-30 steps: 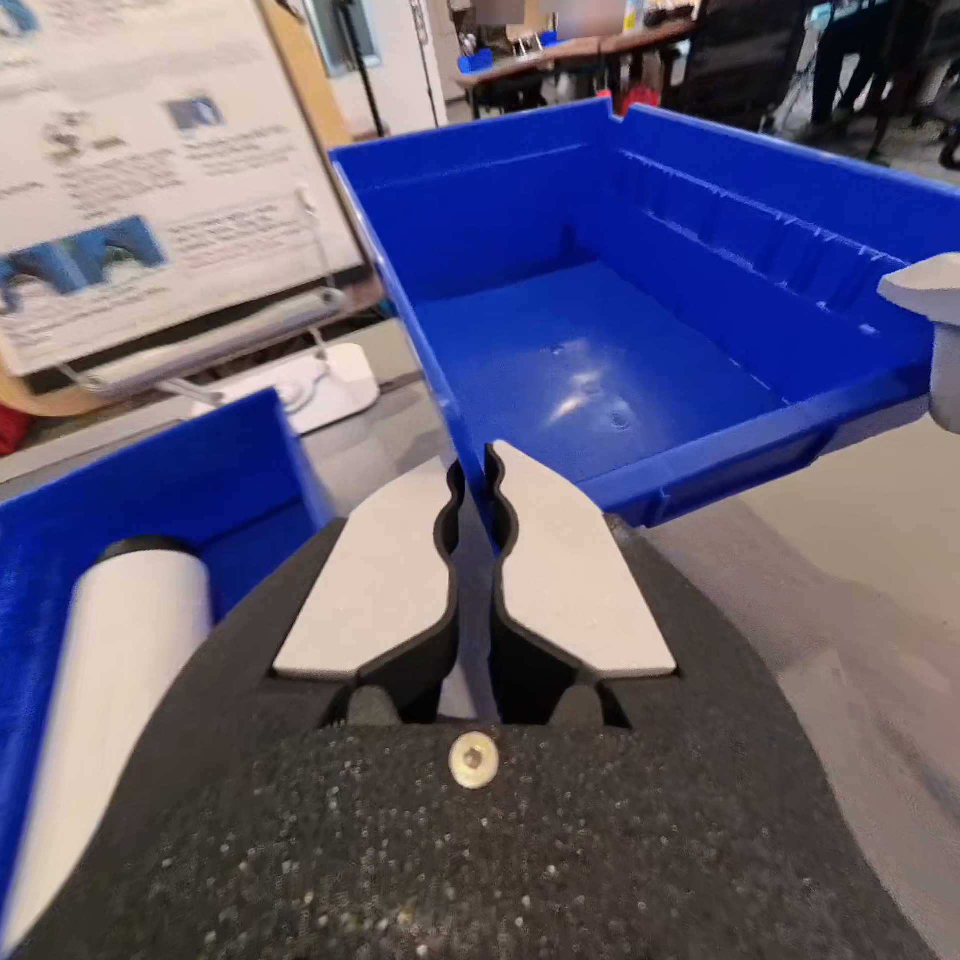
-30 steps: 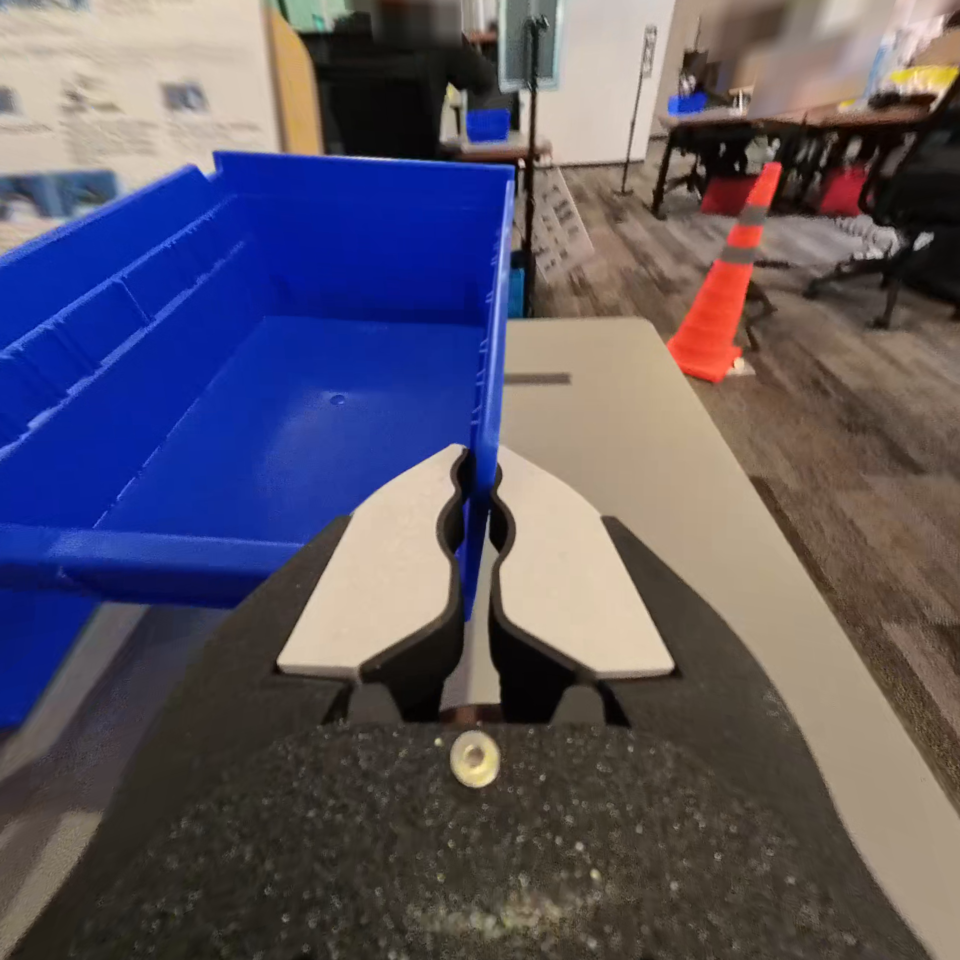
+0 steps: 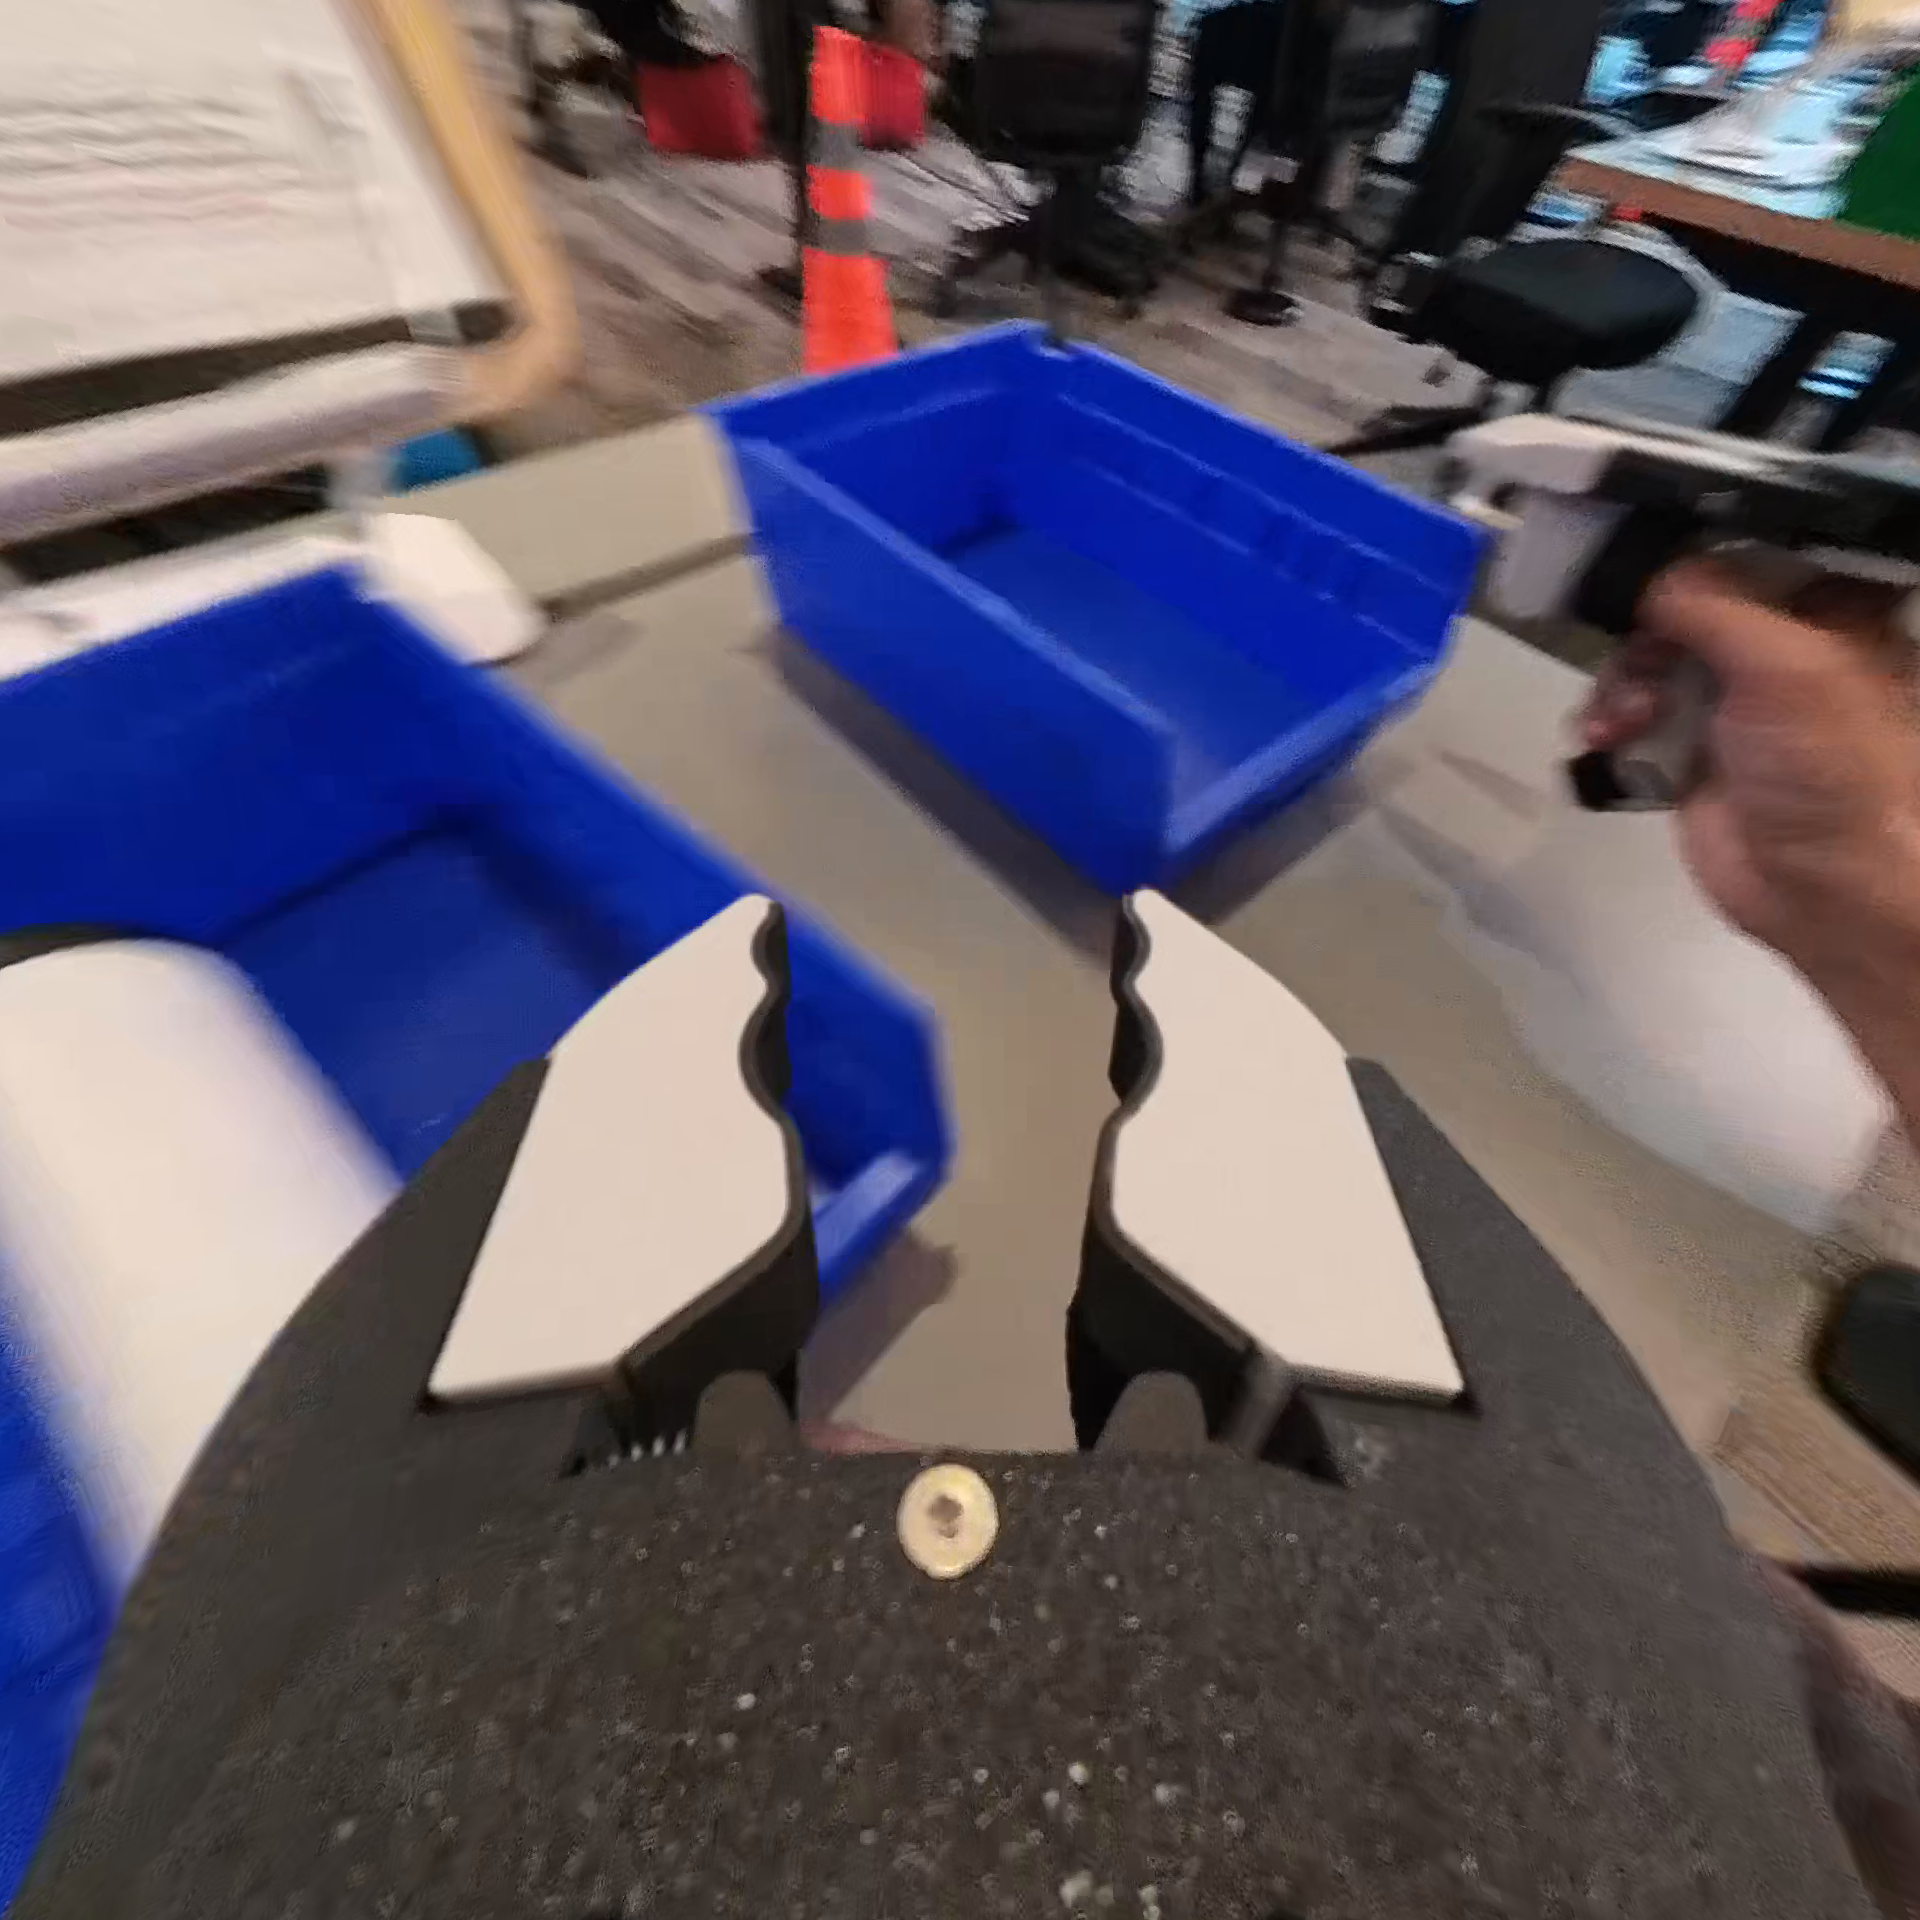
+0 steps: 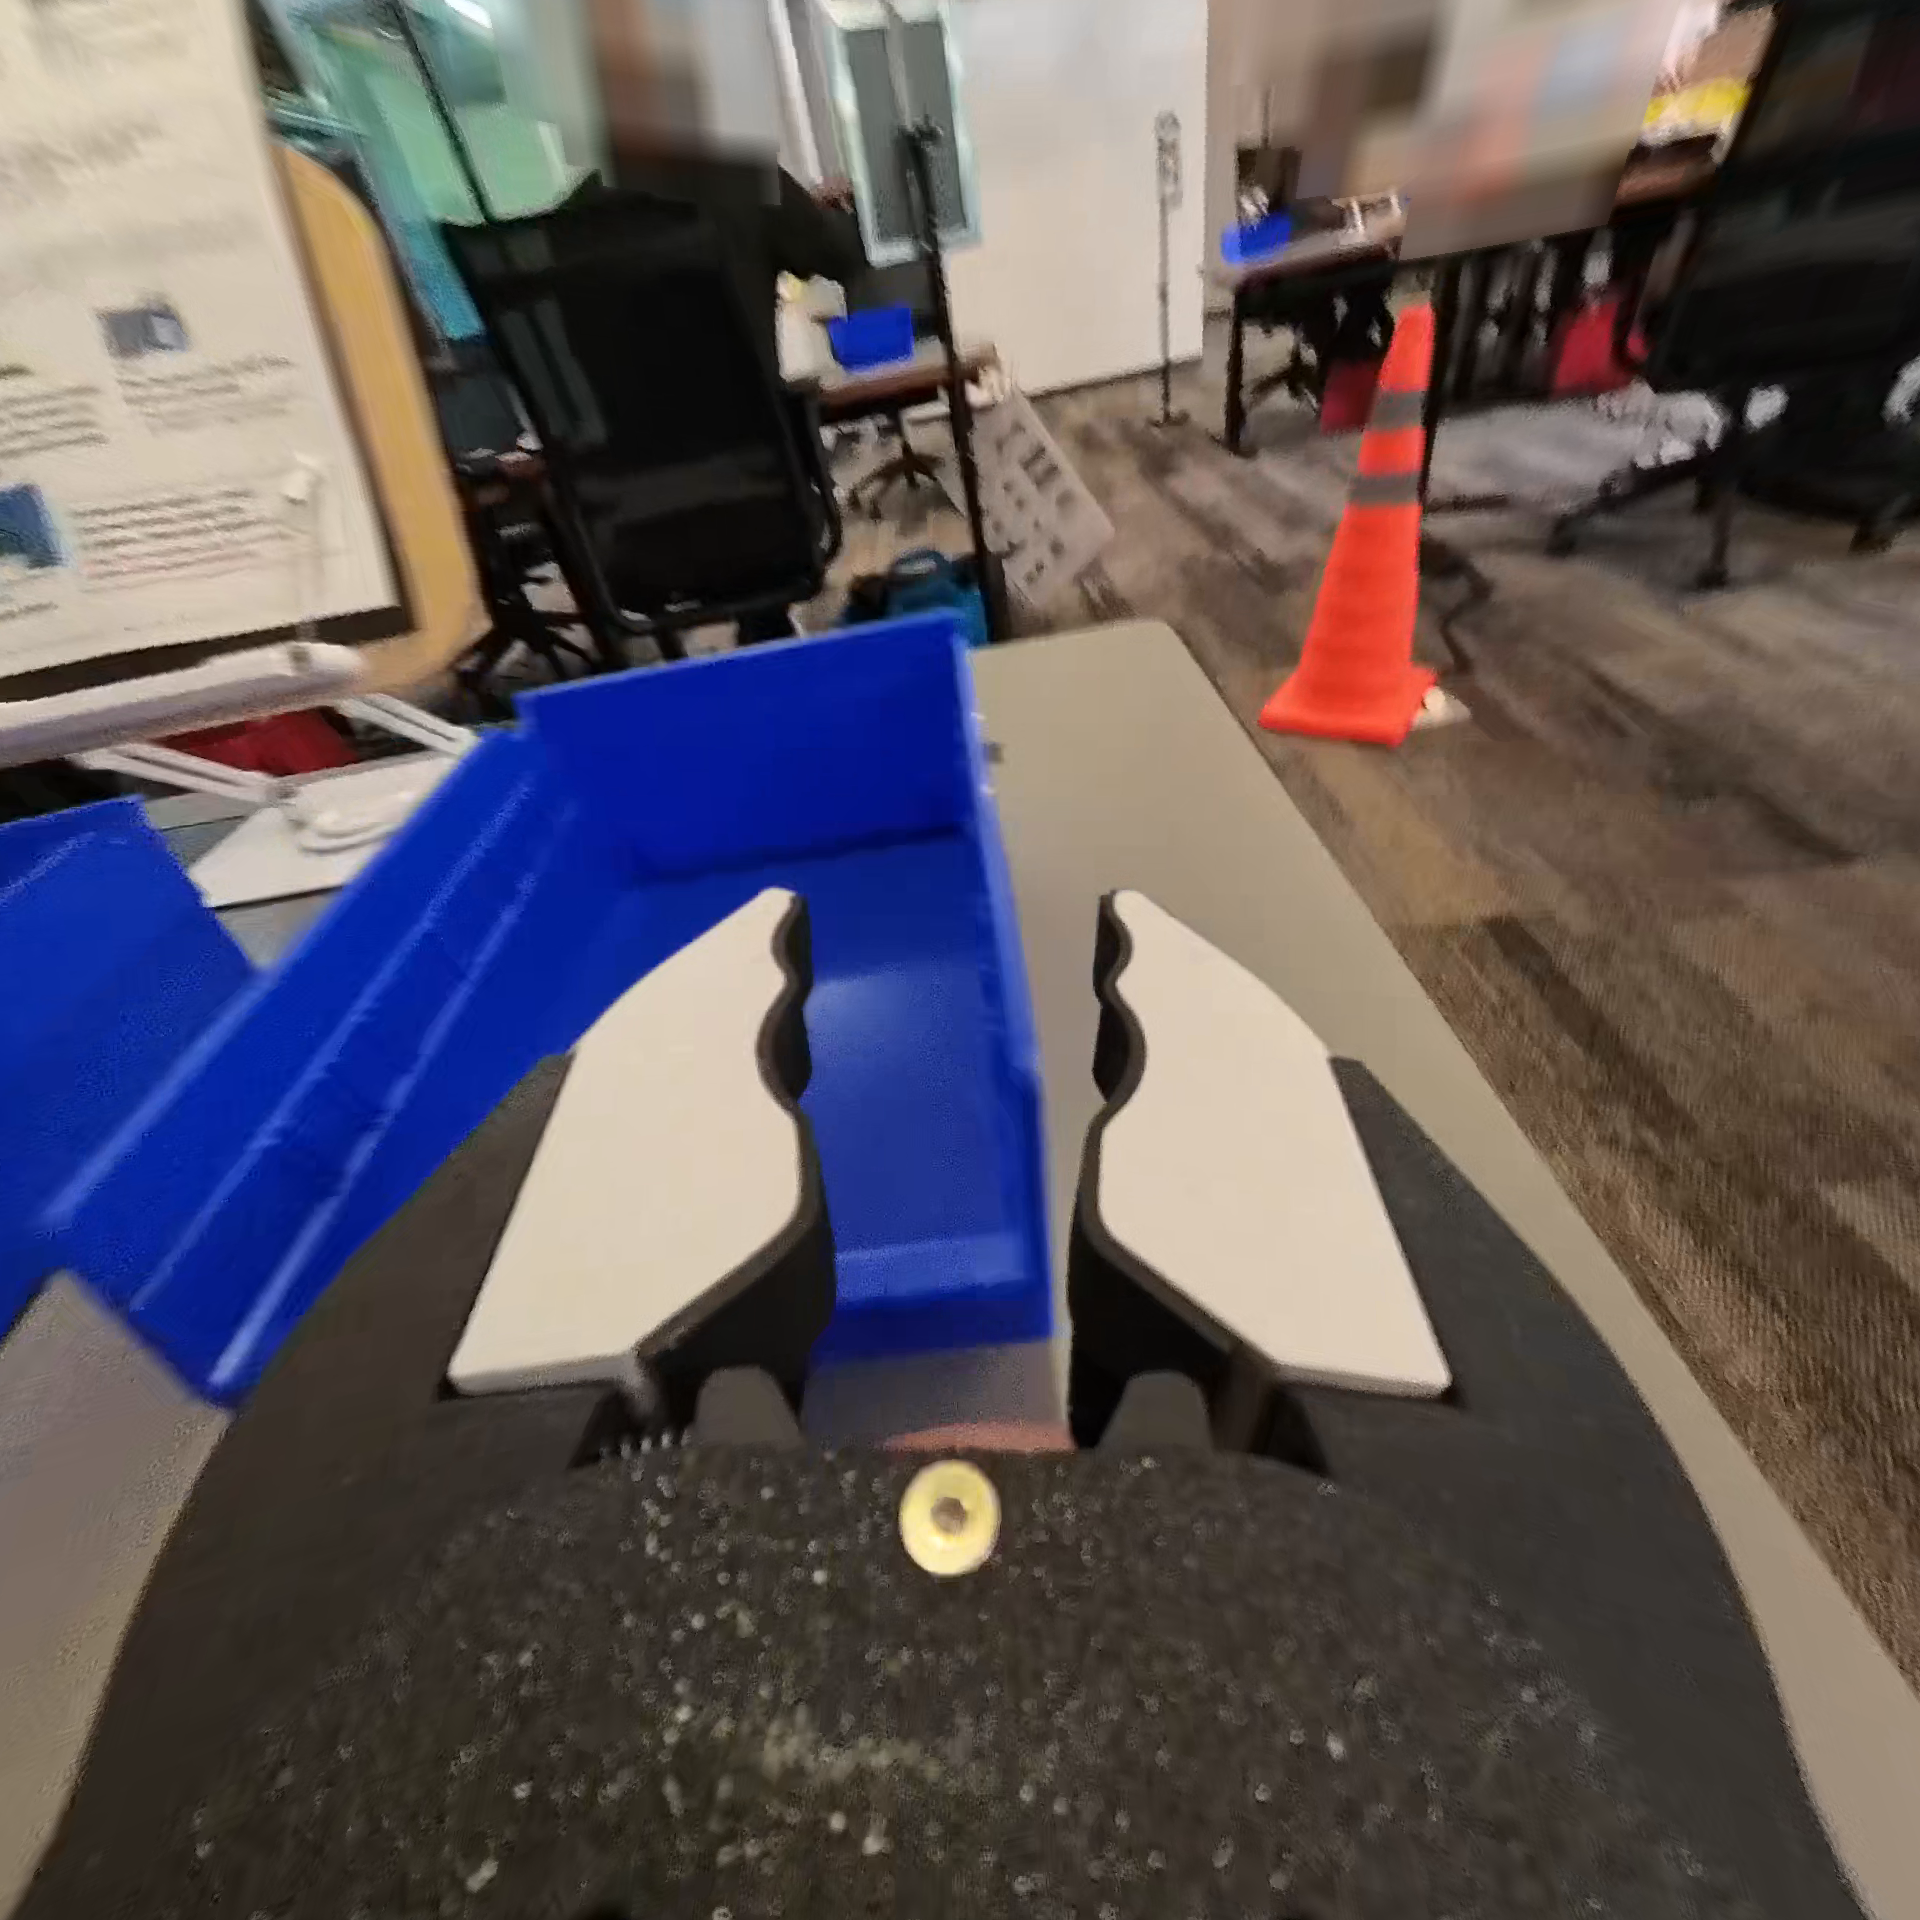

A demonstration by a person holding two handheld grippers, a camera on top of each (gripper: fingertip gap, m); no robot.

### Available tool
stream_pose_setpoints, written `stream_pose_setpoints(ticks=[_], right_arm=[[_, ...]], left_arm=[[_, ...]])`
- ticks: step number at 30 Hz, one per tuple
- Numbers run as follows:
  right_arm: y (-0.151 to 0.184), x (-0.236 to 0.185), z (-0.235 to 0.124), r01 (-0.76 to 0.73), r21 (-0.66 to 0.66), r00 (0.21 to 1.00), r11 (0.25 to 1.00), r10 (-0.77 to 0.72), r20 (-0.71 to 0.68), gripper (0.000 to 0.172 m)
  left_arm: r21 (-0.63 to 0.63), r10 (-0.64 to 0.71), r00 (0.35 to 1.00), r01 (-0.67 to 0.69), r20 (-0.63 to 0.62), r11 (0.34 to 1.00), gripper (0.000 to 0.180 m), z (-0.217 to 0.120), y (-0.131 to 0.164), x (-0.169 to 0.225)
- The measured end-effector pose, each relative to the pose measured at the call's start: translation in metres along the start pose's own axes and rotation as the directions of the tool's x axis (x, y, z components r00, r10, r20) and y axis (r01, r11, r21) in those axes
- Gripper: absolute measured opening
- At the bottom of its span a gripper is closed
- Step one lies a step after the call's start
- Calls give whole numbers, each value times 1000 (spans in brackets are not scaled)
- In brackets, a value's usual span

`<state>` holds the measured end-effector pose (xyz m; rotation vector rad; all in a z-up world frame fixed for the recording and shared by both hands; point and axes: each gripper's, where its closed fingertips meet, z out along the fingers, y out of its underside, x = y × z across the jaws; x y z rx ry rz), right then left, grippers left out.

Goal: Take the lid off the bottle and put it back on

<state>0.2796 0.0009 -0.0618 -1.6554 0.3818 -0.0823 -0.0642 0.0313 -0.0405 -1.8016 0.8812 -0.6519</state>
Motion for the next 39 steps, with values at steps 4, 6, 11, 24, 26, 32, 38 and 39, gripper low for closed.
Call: stream_pose_setpoints(ticks=[4,6,11,24,26,32,38,39], right_arm=[[-12,-88,0,98,47,978,994,-105,181,58],[-2,-153,-1,163,32,938,986,-165,303,59],[64,-309,-22,215,-113,796,970,-106,597,66],[141,-356,-27,336,-251,872,908,-199,447,23],[139,-356,-27,360,-237,872,902,-236,428,17],[124,-385,-25,380,-174,884,908,-302,356,10],[118,-470,-7,377,-121,869,918,-305,390,9],[122,-485,-4,373,-132,866,918,-293,405,9]], left_arm=[[43,-80,952,71,295,997,60,-50,37,-108],[33,-122,951,117,283,993,34,-56,61,-128],[81,-84,949,62,305,995,48,-66,67,-133],[38,-194,905,194,378,980,8,-69,106,-195],[20,-177,897,185,406,982,5,-70,107,-198],[54,-228,856,230,464,972,4,-91,105,-228],[139,-253,776,212,577,967,4,-144,100,-298],[141,-258,765,217,590,966,3,-153,103,-309]])
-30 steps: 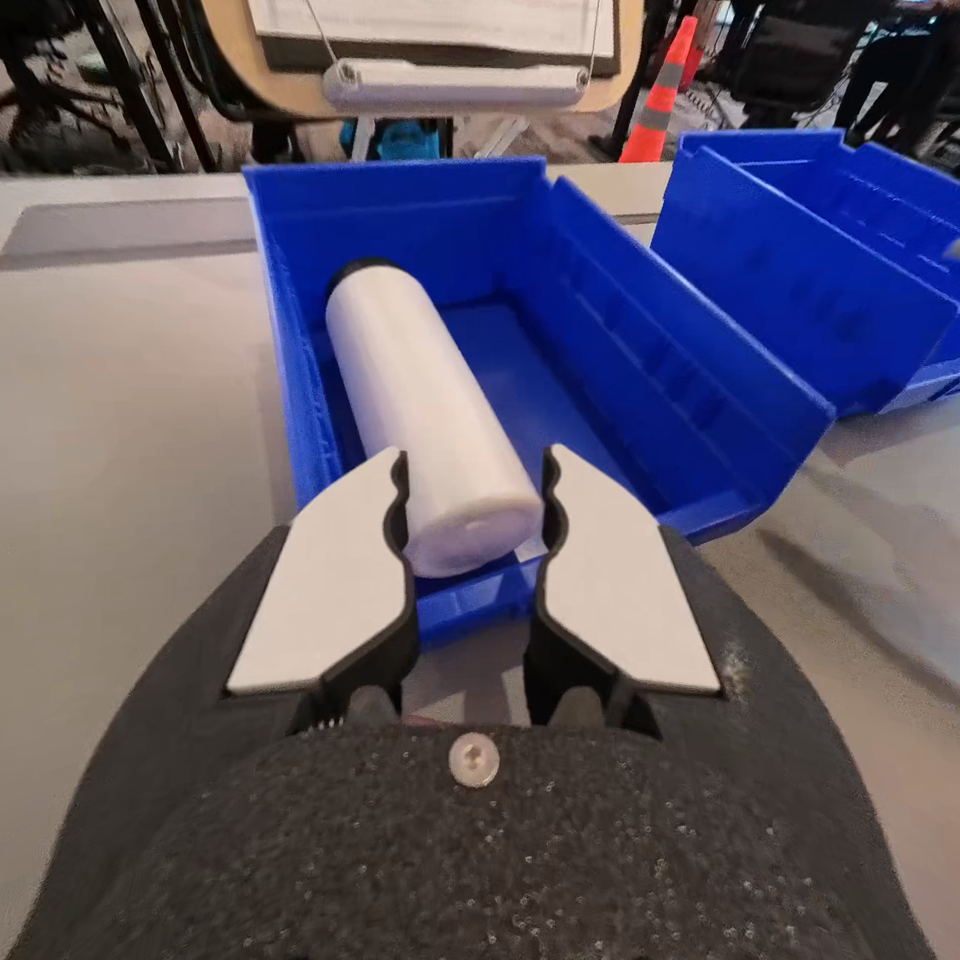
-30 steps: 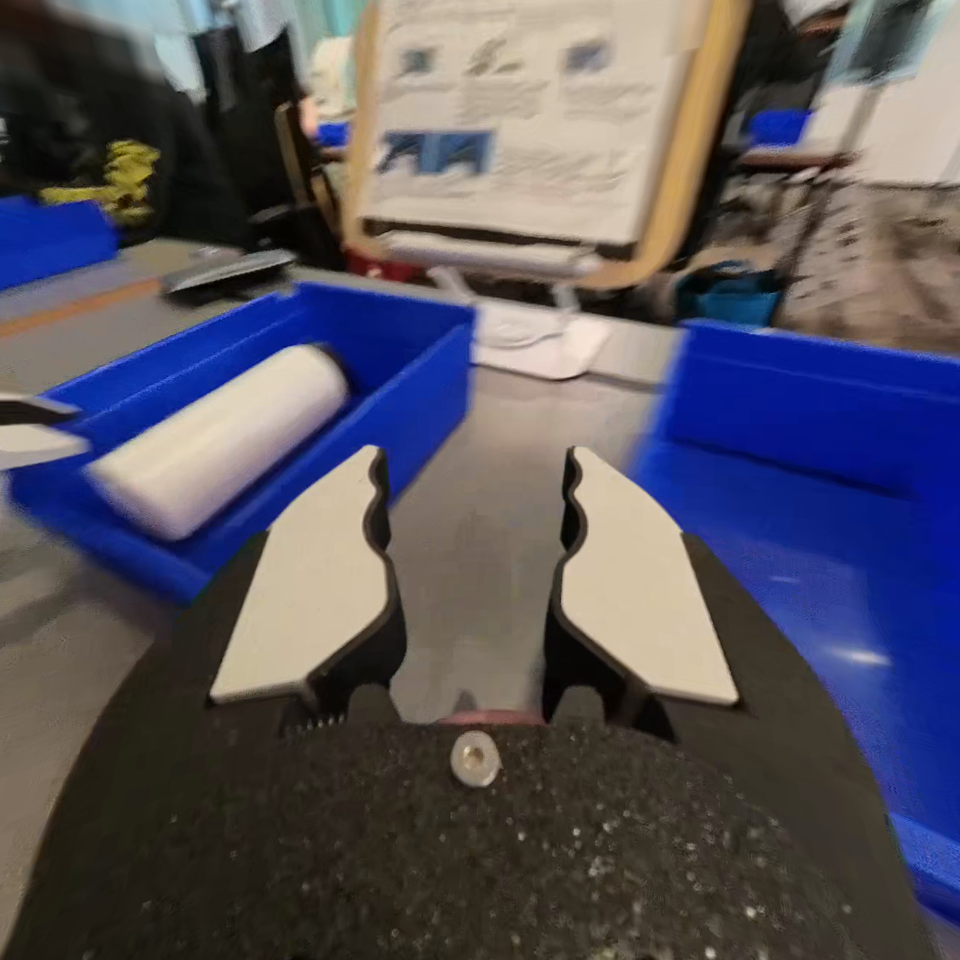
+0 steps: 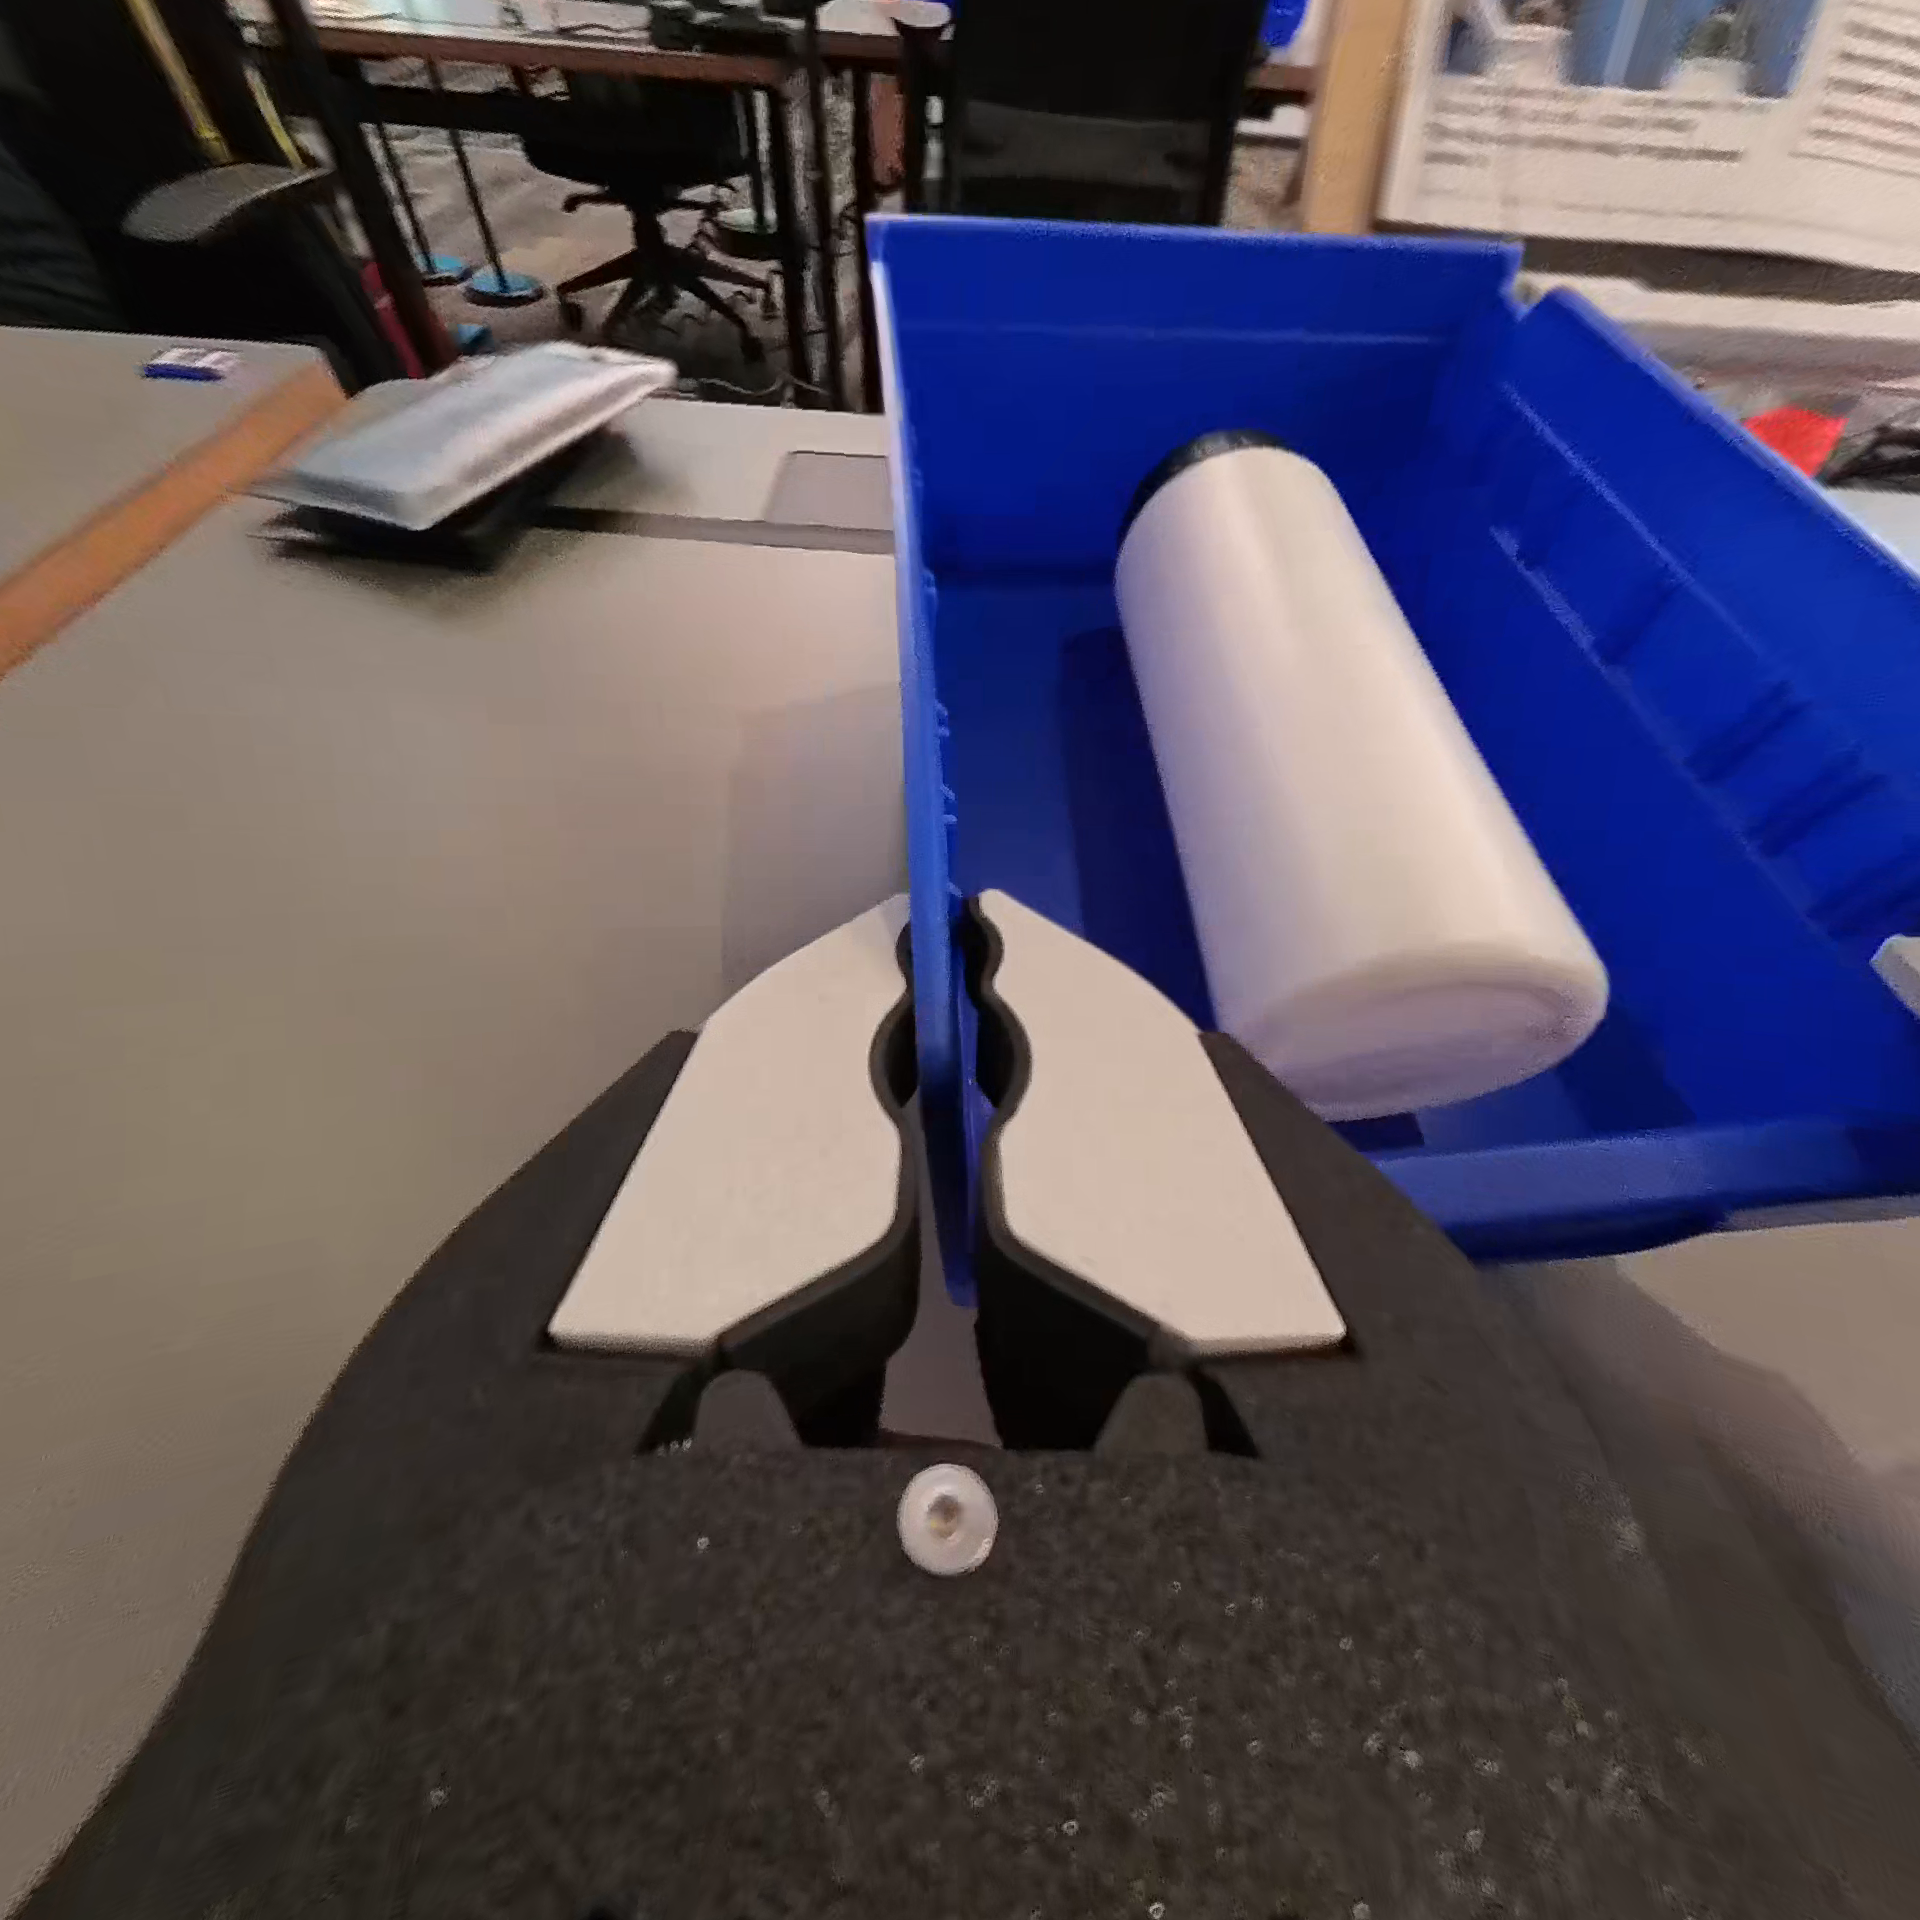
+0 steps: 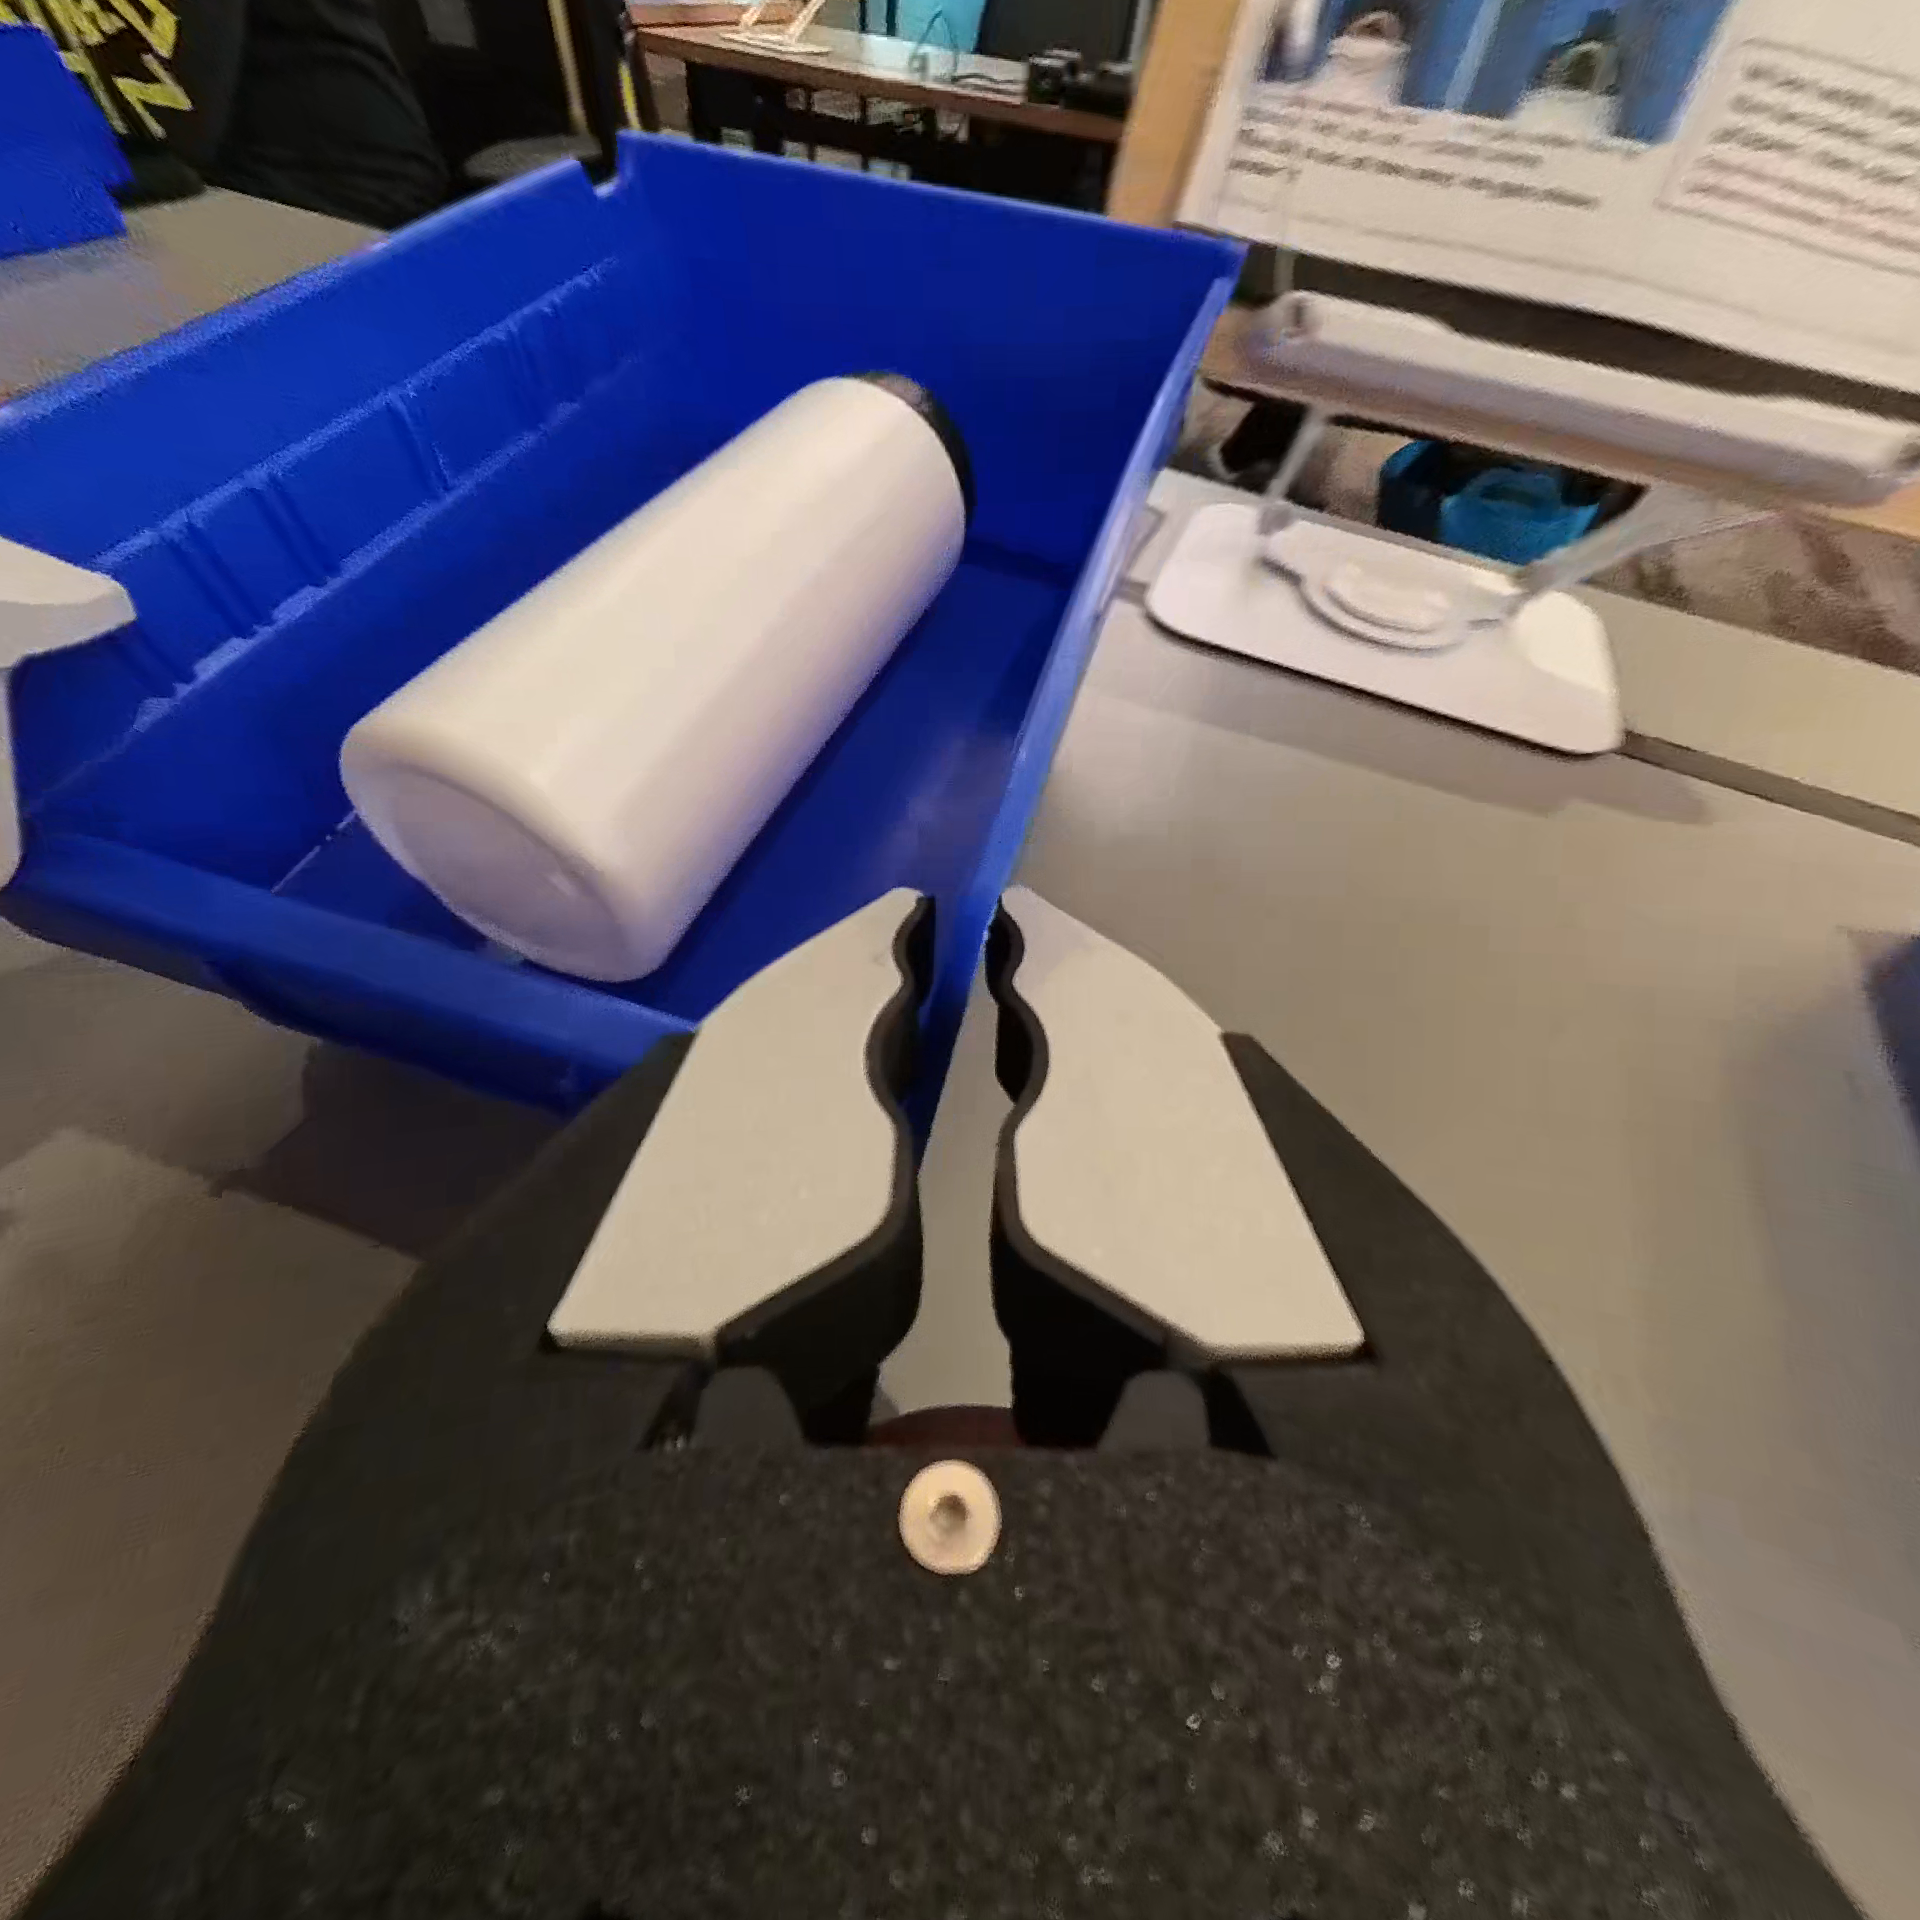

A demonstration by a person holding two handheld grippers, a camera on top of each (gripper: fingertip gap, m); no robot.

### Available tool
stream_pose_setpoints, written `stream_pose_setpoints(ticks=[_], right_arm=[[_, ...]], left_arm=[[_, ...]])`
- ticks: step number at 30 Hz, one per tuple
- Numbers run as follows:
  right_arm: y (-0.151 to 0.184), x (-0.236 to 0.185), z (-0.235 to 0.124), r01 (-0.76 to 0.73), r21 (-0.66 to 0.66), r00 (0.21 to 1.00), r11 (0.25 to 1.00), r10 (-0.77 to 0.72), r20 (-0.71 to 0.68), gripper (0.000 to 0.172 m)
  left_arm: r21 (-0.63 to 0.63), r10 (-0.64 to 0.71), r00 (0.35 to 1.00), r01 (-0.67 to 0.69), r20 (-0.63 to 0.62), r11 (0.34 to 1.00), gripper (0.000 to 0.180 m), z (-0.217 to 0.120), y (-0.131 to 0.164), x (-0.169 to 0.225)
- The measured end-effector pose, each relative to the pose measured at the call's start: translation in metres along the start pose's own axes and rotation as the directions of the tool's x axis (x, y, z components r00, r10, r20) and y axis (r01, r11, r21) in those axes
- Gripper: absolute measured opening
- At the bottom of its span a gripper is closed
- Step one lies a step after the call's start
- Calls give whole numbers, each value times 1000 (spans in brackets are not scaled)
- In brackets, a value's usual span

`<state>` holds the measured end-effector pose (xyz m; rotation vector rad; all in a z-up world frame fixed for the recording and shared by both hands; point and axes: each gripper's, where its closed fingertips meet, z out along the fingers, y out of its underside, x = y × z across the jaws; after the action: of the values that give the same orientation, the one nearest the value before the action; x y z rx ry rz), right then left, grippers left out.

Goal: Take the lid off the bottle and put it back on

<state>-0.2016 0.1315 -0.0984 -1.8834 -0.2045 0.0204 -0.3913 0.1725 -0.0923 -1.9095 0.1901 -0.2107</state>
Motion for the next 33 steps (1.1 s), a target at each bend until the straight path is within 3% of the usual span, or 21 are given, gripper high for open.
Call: stream_pose_setpoints(ticks=[7,16,22,24,29,31,33], right_arm=[[14,-81,43,8,-87,993,996,2,121,12],[3,-115,61,-43,-130,968,991,74,241,16],[1,-123,31,-68,-197,867,978,155,474,22],[0,-118,5,-59,-191,826,980,156,541,39],[16,-60,-59,87,-73,791,993,-25,611,44],[27,-23,-77,98,-45,813,994,-54,580,48],[38,16,-92,81,-38,842,996,-47,537,51]], left_arm=[[-69,-26,997,31,74,997,4,12,14,-83],[-50,-96,992,100,77,994,5,22,15,-119],[-56,-102,992,106,70,993,6,27,13,-124],[-76,-78,992,86,101,993,8,22,15,-124],[30,-39,994,36,100,999,54,-17,-30,-91],[22,-11,999,12,-41,1000,58,-30,-40,-43],[-41,-27,963,17,-270,999,66,-44,-31,27]])
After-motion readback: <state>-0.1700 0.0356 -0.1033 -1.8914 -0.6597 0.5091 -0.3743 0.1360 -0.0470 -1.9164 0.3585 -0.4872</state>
